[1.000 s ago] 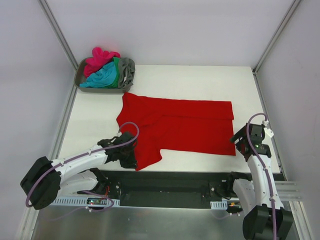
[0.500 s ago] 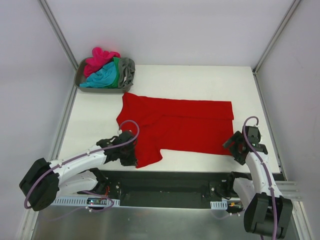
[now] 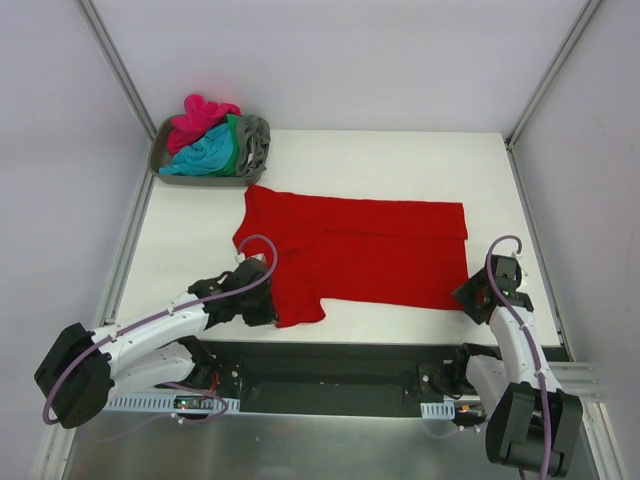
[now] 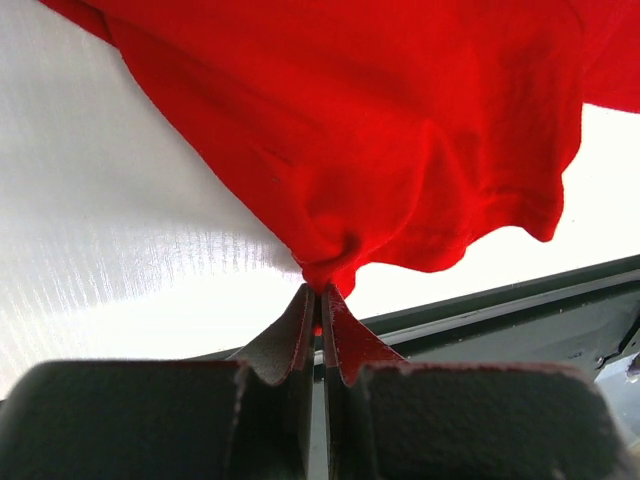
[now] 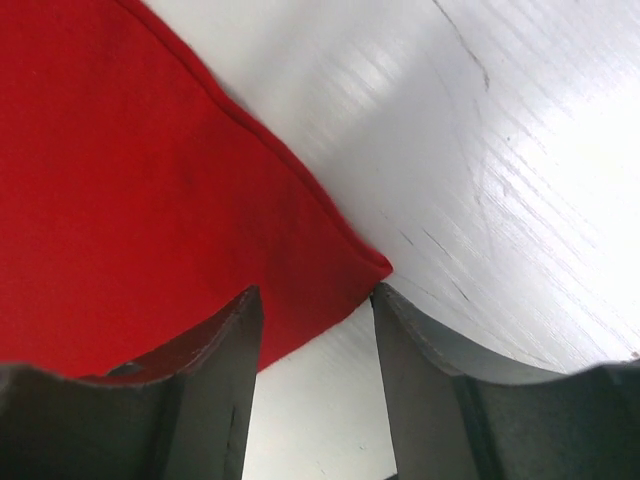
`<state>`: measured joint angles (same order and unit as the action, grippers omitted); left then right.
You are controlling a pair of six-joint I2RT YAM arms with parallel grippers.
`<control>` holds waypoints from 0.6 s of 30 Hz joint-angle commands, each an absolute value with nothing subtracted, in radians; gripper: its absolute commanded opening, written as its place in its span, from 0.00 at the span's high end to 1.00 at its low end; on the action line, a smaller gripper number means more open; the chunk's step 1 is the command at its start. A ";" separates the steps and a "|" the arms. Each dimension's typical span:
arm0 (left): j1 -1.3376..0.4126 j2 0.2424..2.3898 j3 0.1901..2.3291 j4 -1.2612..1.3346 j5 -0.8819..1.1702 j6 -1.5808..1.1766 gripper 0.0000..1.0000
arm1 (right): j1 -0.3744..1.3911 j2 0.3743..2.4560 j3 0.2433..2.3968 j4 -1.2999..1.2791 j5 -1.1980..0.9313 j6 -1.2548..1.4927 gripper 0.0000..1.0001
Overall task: Fold and stack the t-shirts
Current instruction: Grap the side of the flattened tshirt closest away from the robot with both arms
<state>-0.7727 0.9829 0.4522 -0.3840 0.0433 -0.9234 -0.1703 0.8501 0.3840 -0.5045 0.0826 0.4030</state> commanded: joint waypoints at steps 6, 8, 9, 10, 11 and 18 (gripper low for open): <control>-0.775 1.020 0.503 -0.357 0.009 -0.887 1.00 | -0.181 0.983 0.359 -0.388 0.019 0.407 0.75; -0.773 1.028 0.532 -0.357 -0.021 -0.862 1.00 | -0.181 0.982 0.360 -0.382 -0.023 0.407 0.82; -0.773 1.029 0.546 -0.357 -0.028 -0.847 1.00 | -0.179 0.977 0.364 -0.383 -0.032 0.407 0.85; -0.773 1.034 0.566 -0.357 -0.034 -0.836 1.00 | -0.181 0.971 0.368 -0.387 -0.040 0.408 0.86; -0.773 1.038 0.587 -0.357 -0.034 -0.828 1.00 | -0.181 0.960 0.373 -0.397 -0.044 0.402 0.87; -0.743 1.091 0.708 -0.354 -0.066 -0.762 1.00 | -0.181 0.899 0.439 -0.457 -0.049 0.385 0.90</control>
<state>-0.7685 1.0592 0.6247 -0.3695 -0.0170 -0.8238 -0.1753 0.9260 0.3874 -0.3958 -0.0200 0.4034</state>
